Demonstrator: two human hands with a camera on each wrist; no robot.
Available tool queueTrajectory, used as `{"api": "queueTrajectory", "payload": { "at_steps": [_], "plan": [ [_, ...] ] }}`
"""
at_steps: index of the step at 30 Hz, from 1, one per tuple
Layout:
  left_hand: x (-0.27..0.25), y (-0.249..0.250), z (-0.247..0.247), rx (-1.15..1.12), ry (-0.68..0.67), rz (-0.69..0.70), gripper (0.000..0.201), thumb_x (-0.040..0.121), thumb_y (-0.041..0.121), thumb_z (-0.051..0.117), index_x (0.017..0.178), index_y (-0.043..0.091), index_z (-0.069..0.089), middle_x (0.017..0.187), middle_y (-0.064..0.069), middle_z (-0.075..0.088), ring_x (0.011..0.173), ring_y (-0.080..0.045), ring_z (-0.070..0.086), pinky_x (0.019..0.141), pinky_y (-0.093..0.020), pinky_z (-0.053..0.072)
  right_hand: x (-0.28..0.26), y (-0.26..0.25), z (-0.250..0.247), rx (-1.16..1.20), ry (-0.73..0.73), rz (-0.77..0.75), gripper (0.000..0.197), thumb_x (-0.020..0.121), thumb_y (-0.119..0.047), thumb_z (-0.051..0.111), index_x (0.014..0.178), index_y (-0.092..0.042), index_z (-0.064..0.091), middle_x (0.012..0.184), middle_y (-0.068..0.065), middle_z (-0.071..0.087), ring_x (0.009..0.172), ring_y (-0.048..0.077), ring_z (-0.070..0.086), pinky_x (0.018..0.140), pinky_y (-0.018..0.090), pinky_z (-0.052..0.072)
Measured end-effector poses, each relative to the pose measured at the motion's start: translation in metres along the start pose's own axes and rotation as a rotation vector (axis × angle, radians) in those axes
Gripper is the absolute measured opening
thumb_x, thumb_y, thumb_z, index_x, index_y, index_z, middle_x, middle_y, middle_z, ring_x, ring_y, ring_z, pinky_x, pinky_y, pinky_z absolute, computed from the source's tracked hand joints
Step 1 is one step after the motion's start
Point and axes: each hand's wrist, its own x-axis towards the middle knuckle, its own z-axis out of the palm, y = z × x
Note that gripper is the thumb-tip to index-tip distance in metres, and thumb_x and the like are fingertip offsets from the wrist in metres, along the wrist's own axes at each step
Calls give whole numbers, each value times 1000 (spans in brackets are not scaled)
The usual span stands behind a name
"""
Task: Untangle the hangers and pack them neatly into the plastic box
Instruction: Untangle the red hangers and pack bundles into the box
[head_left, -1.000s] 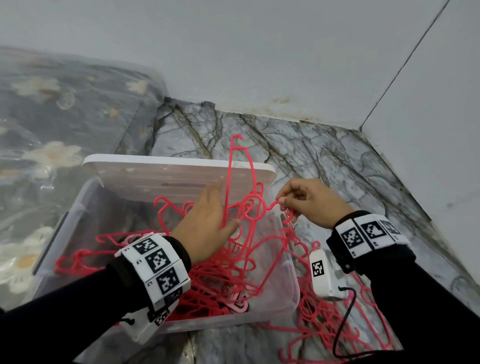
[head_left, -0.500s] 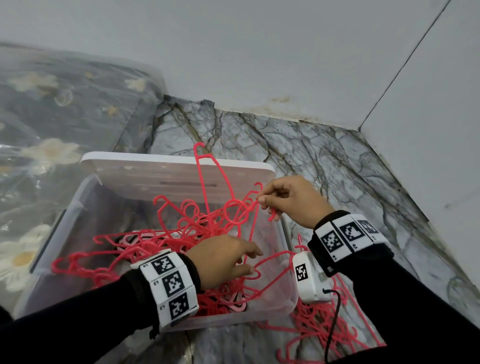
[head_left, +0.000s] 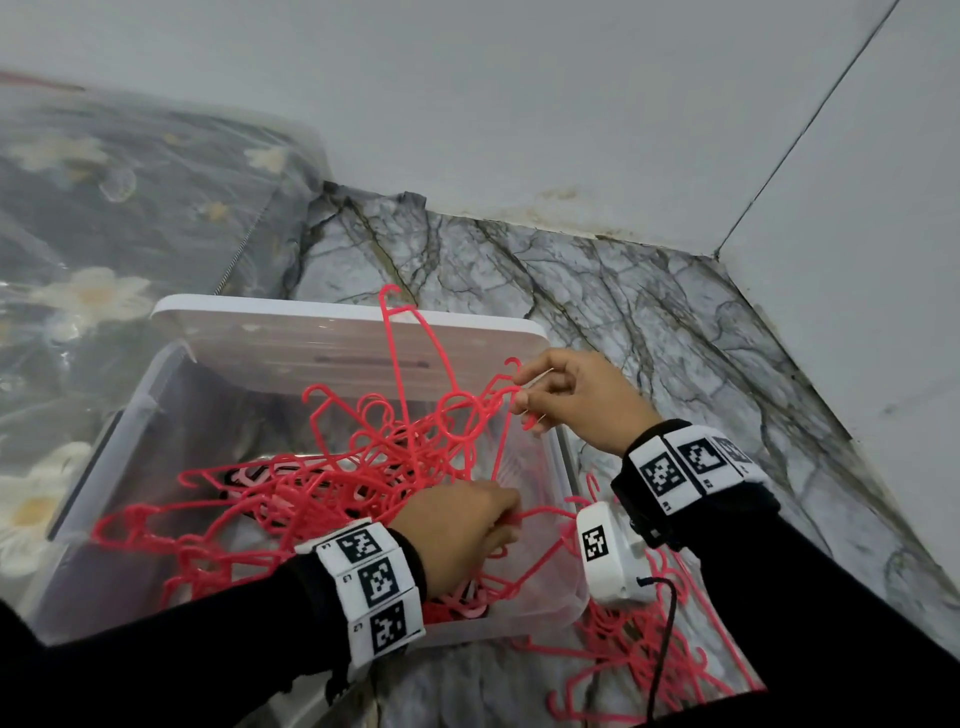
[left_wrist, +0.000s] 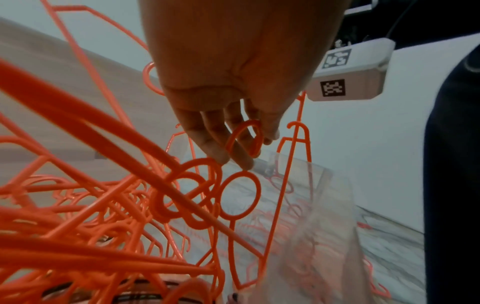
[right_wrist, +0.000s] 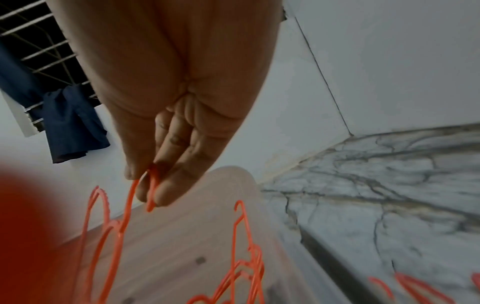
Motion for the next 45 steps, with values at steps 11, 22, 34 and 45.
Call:
{"api": "queueTrajectory", "payload": {
  "at_steps": [11, 22, 34, 45],
  "plan": [
    [9, -29, -29, -93, 219, -108, 28, 93, 38, 55, 76, 17, 62, 68, 8, 62, 73, -13, 61, 60, -26, 33, -10, 22, -22, -438, -224, 129, 25, 81, 3, 65, 91, -20, 66, 92, 2, 70, 60, -8, 58, 56, 7, 46],
    [7, -30, -34, -128, 210, -159, 31, 91, 39, 58, 73, 15, 64, 68, 2, 66, 66, -11, 60, 62, -27, 43, -12, 22, -7, -697, -344, 98, 20, 81, -11, 72, 100, -12, 69, 98, 1, 68, 70, -1, 52, 56, -2, 35],
    [4, -37, -40, -70, 106, -206, 26, 95, 33, 54, 72, 20, 52, 77, 0, 70, 76, -16, 63, 65, -25, 40, -13, 28, -25, -959, -371, 284, 15, 78, -6, 72, 92, -11, 75, 80, 0, 69, 66, 6, 57, 55, 11, 41],
    [-11, -43, -69, 27, -89, -170, 19, 89, 14, 60, 107, 14, 67, 101, 0, 70, 96, -14, 62, 77, -20, 40, -10, 42, -26, -1034, -350, 467, 39, 85, -4, 63, 123, -11, 59, 131, 13, 55, 119, 22, 54, 94, 25, 41]
  ]
}}
